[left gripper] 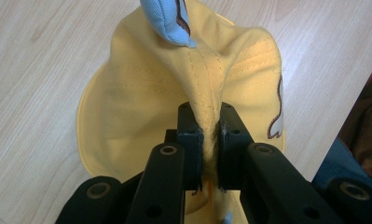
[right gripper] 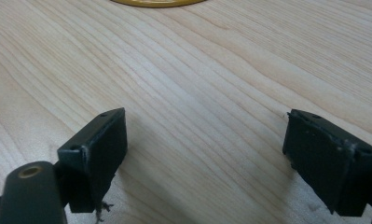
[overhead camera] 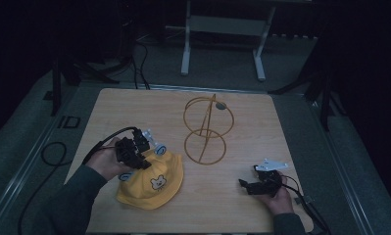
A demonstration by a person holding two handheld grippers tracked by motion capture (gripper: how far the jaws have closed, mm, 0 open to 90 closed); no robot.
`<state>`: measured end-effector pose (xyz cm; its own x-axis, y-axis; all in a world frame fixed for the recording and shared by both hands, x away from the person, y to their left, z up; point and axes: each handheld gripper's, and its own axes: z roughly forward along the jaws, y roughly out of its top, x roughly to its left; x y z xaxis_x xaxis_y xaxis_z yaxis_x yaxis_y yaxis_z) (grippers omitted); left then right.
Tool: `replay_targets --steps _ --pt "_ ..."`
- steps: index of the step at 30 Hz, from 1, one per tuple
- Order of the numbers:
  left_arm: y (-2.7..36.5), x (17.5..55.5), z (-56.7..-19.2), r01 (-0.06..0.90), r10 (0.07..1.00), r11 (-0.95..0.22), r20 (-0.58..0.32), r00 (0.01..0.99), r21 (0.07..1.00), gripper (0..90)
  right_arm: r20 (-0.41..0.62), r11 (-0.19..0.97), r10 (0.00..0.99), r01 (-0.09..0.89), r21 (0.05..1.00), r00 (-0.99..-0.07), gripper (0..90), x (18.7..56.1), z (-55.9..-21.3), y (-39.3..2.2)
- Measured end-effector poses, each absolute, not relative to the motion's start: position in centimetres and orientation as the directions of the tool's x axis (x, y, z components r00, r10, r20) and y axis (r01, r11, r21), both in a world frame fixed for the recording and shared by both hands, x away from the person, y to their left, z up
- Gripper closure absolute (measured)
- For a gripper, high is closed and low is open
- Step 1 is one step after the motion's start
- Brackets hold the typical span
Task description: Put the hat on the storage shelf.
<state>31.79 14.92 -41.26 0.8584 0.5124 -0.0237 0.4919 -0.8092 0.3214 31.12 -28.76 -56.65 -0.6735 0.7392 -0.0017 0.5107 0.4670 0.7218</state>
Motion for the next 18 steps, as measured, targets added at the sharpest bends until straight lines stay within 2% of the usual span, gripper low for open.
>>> replay_targets --steps 18 --pt "15.22 32.46 -40.57 0.527 0.558 -0.775 -0.013 0.83 0.349 82.2 -0.003 0.467 0.739 0.51 0.722 -0.674 13.5 31.12 -56.66 -28.76"
